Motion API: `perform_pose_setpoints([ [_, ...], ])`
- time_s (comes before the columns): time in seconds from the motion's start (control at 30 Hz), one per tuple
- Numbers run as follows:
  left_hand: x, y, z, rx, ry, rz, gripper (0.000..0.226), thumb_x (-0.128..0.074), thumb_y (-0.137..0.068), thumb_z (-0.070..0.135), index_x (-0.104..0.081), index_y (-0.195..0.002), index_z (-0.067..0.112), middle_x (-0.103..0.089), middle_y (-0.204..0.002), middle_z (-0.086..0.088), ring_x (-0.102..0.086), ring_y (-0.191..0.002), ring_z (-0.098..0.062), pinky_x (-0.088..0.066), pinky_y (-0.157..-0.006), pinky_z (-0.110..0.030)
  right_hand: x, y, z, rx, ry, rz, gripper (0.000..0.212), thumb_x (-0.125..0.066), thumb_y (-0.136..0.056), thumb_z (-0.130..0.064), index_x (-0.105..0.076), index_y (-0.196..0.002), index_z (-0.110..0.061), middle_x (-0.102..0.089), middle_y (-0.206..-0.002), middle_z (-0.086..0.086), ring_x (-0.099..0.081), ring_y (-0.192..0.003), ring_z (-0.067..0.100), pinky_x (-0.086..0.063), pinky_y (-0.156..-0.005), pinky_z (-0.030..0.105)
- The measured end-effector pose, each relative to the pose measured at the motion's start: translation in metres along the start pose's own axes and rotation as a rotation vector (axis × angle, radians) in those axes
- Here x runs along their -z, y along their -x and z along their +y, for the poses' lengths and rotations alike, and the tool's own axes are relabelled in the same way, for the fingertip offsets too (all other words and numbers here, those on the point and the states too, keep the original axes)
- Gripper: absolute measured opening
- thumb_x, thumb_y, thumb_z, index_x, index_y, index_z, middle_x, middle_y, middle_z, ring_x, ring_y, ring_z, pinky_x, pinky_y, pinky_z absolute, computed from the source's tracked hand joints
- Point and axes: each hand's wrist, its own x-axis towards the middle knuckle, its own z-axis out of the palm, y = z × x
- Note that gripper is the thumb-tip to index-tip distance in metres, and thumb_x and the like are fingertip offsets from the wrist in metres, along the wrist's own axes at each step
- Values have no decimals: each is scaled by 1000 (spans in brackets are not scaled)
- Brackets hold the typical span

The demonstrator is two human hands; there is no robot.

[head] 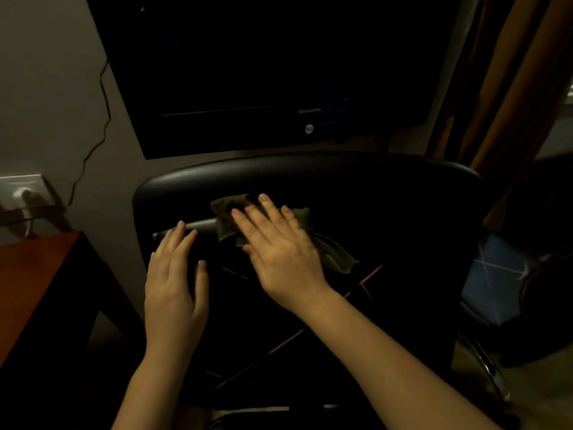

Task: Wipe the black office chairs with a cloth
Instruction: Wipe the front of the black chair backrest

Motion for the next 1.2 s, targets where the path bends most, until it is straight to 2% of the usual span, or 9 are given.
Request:
perform_pose_setpoints([
  [0.13,-9,1,10,-2,-3,9,50,-38,-96,29,-43,-140,7,-35,-152,-8,-25,-144,-19,-26,-115,-53,31,22,56,-111,98,80,47,-46,-93,-16,-49,-141,-15,-51,-143,7,-32,-142,29,-18,-117,41],
  [0.23,-16,1,11,2,-26,11,51,-38,-97,31,-41,-143,9,-30,-154,-4,-21,-146,-17,-21,-117,-51,64,58,110,-267,254,79,48,-40,-95,-23,-46,-142,-19,-50,-143,8,-30,-142,34,-18,-113,53],
  [0.33,-19,2,6,-15,-42,8,51,-39,-96,30,-40,-144,10,-30,-154,-2,-20,-146,-16,-19,-118,-51,89,98,140,-475,268,85,48,-34,-99,-33,-41,-146,-20,-44,-148,8,-21,-146,30,-17,-111,64],
  [0.4,-20,4,3,-21,-30,1,52,-39,-96,30,-40,-144,11,-30,-154,-1,-19,-147,-15,-18,-118,-50,90,107,142,-527,222,91,50,-29,-101,-35,-39,-146,-15,-40,-150,11,-19,-146,28,-20,-111,64],
  [0.47,-17,5,-2,-1,5,-4,51,-39,-96,30,-39,-145,12,-29,-154,2,-18,-147,-13,-16,-119,-49,85,101,134,-530,203,109,51,-29,-101,-32,-38,-147,-13,-38,-151,13,-19,-147,27,-14,-115,61],
  [0.57,-8,6,-11,29,96,14,50,-38,-97,26,-39,-145,12,-32,-153,4,-23,-145,-13,-19,-119,-46,70,78,112,-471,233,135,50,-32,-100,-30,-38,-146,-13,-41,-149,13,-22,-145,28,-7,-115,55],
  [0.67,4,9,-19,47,149,44,49,-38,-96,23,-41,-143,10,-37,-149,2,-31,-142,-15,-26,-117,-35,49,45,77,-350,215,112,50,-36,-97,-32,-42,-144,-15,-46,-146,11,-26,-143,28,-9,-115,54],
  [1.0,49,21,-53,150,26,89,49,-33,-97,26,-42,-142,8,-37,-151,-5,-30,-141,-14,-20,-115,-18,-53,-30,-103,92,151,-158,54,-42,-93,-33,-42,-146,-24,-38,-153,-2,-23,-146,21,-5,-117,49],
  [1.2,54,29,-56,168,15,99,46,-39,-97,16,-43,-141,8,-36,-149,1,-30,-140,-10,-21,-115,-18,-58,4,-94,303,227,-219,60,-40,-87,-28,-40,-147,-22,-33,-155,1,-23,-146,19,-8,-118,48],
])
